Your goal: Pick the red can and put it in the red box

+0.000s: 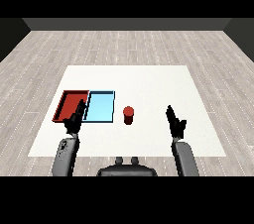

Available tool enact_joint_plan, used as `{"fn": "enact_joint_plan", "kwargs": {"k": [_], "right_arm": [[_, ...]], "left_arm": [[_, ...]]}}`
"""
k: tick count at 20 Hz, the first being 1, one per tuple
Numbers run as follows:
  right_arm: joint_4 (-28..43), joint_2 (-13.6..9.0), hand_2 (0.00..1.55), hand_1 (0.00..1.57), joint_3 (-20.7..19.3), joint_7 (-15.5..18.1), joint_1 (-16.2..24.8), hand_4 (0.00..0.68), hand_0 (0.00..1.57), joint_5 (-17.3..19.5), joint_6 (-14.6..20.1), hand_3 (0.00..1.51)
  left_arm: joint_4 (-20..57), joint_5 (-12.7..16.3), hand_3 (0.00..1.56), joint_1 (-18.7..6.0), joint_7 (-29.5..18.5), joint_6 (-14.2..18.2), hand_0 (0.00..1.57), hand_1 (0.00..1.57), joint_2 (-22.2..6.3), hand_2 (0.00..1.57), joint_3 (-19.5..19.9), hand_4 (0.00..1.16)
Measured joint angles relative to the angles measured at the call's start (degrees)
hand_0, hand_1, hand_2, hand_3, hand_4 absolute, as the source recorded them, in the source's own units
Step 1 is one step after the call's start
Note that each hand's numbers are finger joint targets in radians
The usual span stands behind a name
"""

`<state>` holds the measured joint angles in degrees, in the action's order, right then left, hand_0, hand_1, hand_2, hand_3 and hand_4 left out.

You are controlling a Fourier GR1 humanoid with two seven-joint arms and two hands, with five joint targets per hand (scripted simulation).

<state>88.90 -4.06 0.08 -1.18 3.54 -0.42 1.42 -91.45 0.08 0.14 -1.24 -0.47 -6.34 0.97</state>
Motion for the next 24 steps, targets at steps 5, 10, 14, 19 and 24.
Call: {"fn": "enact_joint_plan", "kwargs": {"k": [5,10,14,19,24], "right_arm": [[0.84,0.93,0.00,0.00,1.02,0.32,-0.80,0.000,0.00,1.71,0.61,0.00],[3.34,2.46,0.00,0.00,1.49,9.48,-2.98,0.000,0.00,1.27,0.21,0.00],[3.53,2.96,0.00,0.00,1.94,15.79,-2.39,0.000,0.00,0.74,-0.67,0.00],[2.32,3.42,0.00,0.00,2.06,19.46,-2.47,0.000,0.00,0.47,-1.08,0.00],[1.69,3.62,0.00,0.00,2.91,19.97,-2.89,0.000,0.00,0.61,-0.96,0.00]], "left_arm": [[0.87,-0.63,0.00,-0.84,1.37,-0.13,0.00,0.00,0.81,0.00,0.10,0.00],[-1.94,1.15,0.00,-2.80,-7.78,-0.43,0.00,0.00,2.64,0.00,0.96,0.00],[-0.97,1.61,0.00,-2.45,-15.73,-0.92,0.00,0.00,3.93,0.00,1.25,0.00],[-0.47,2.58,0.00,-0.77,-20.45,-2.77,0.00,0.00,3.26,0.00,2.32,0.00],[1.91,3.10,0.00,-2.46,-22.18,-3.26,0.00,0.00,3.14,0.00,3.03,0.00]]}}
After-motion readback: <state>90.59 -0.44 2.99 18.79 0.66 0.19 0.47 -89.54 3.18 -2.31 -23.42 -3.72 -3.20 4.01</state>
